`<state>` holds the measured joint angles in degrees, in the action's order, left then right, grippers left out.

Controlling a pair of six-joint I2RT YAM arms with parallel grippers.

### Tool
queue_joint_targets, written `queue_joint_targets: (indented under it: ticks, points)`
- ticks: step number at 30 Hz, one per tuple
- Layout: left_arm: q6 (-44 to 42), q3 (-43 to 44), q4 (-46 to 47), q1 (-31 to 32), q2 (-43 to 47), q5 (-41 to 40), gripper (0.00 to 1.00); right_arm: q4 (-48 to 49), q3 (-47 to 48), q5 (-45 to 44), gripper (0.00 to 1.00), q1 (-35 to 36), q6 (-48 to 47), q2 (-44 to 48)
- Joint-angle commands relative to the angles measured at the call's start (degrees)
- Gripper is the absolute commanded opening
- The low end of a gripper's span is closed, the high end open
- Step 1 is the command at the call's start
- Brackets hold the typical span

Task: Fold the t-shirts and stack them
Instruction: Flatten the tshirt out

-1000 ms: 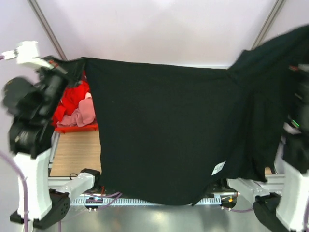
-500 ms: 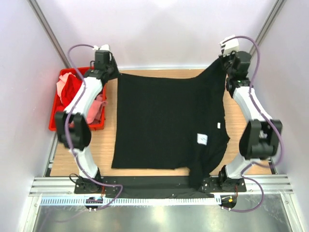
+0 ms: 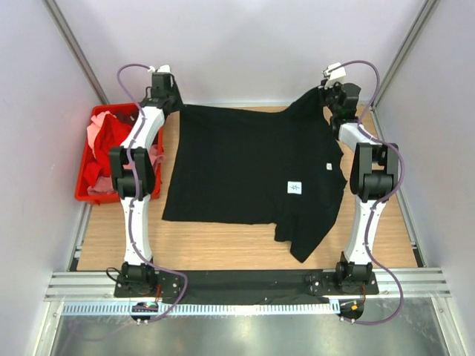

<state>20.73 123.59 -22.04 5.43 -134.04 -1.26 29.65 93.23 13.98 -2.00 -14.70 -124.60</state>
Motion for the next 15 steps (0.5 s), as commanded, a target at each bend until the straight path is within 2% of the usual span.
queue_joint_targets:
  ticks: [1, 8, 9, 12, 15]
  points:
    - [-2.36, 2.71, 3.93, -0.86, -0.87, -0.32, 0.0, 10.69, 5.28, 3.07, 0.01, -0.11, 3.27, -1.34]
    - [-1.92, 10.79, 4.55, -2.79, -5.79, 0.9, 0.0, 14.3, 11.53, 0.61, 0.01, -1.34, 5.82, -7.05]
    - [-1.84, 11.58, 4.99, -2.88, -6.23, 3.78, 0.0, 14.38, 11.8, 0.7, 0.01, -1.43, 5.73, -7.06]
    - [-1.75, 11.94, 5.25, -3.06, -6.85, 5.38, 0.0, 14.91, 8.38, 1.84, 0.01, -1.6, 5.12, -4.88]
    - [-2.36, 8.43, 6.31, -3.06, -5.62, 5.3, 0.0, 12.19, 3.29, 1.5, 0.01, -1.6, 3.28, -0.57]
